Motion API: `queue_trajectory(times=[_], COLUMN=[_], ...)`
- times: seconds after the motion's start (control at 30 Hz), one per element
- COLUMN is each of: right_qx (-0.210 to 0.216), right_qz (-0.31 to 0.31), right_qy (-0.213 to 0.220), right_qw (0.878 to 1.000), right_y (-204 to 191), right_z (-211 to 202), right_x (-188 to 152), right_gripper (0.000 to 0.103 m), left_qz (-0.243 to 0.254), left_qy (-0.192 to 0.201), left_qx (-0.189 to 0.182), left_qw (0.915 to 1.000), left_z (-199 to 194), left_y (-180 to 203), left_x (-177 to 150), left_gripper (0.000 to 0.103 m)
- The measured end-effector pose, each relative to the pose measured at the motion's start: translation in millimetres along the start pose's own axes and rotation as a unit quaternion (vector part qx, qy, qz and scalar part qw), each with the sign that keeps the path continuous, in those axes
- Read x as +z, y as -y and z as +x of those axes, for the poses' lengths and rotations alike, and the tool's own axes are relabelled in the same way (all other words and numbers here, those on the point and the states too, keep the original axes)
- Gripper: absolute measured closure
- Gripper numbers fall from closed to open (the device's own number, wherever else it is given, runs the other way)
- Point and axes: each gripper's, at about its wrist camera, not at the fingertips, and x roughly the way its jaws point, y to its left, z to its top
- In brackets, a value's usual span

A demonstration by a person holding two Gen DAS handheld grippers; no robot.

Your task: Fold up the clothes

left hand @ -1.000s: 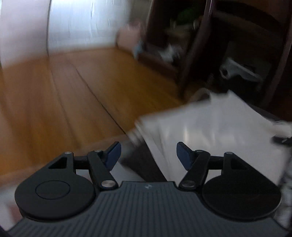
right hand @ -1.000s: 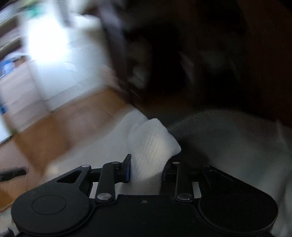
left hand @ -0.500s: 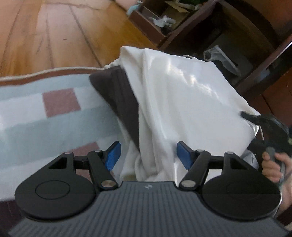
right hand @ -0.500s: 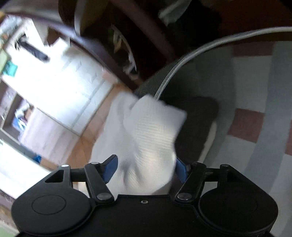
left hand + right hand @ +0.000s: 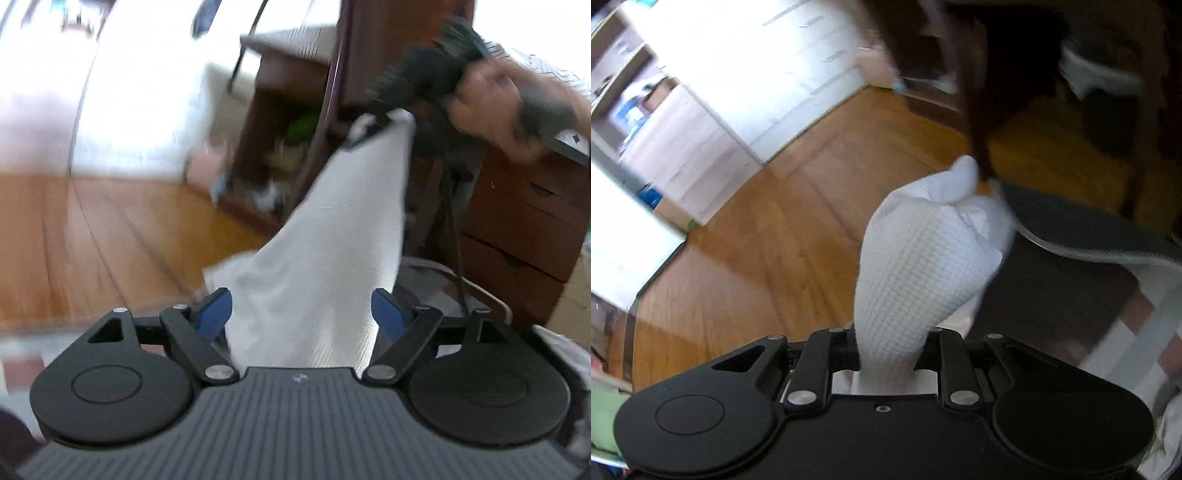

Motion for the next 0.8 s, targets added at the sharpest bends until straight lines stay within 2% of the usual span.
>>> queue_trajectory(times=[0.07,0.13,0.2,0.27,0.4,0.47,0.57,0.7,0.8], right_qx=[0.008,0.016,0.027,0.039,0.063,0.070,0.061,0.048,0.065], right_qz=[-0.012,-0.023,-0.033,-0.042,-0.029,-0.013,-0.005,-0.024,-0.038], right_qy=[0.005,0.009,0.006,0.001,-0.008,-0.014,-0.021,-0.033,-0.041], right_qw=[1.000,1.000,0.999,0.998,0.998,0.997,0.998,0.998,0.996], right_y=[-28.5,-55.8,-75.1,-90.7,-99.5,-102.1,-110.4,-133.9,-139.9], right_z=[-5.9,-11.8,-17.3,-22.4,-22.0,-16.3,-2.7,9.3,10.5], right_x=[-0.5,-0.9,-1.1,-1.2,1.0,-0.3,3.6,8.2,10.1], right_gripper=[0.080,0.080,0.081,0.081,0.081,0.081,0.081,0.081,0.081], left_qz=[0.003,-0.016,-0.029,-0.011,0.045,0.070,0.083,0.095,0.089], left_qy=[0.004,-0.013,-0.014,-0.021,-0.041,-0.045,-0.023,0.014,-0.040], left_qx=[0.006,0.003,0.010,0.044,0.112,0.131,0.127,0.115,0.153], left_qw=[1.0000,0.9998,0.9994,0.9988,0.9919,0.9879,0.9882,0.9888,0.9834], left_z=[5.5,11.5,12.5,16.9,27.4,31.3,39.8,52.0,87.3], left_y=[4.1,2.6,0.9,1.1,3.6,6.9,4.4,-0.9,-16.6], left_x=[0.7,4.6,8.7,9.9,13.0,17.3,14.6,8.6,5.2], left_gripper=[0.017,0.017,0.012,0.003,0.003,0.003,0.003,0.000,0.003])
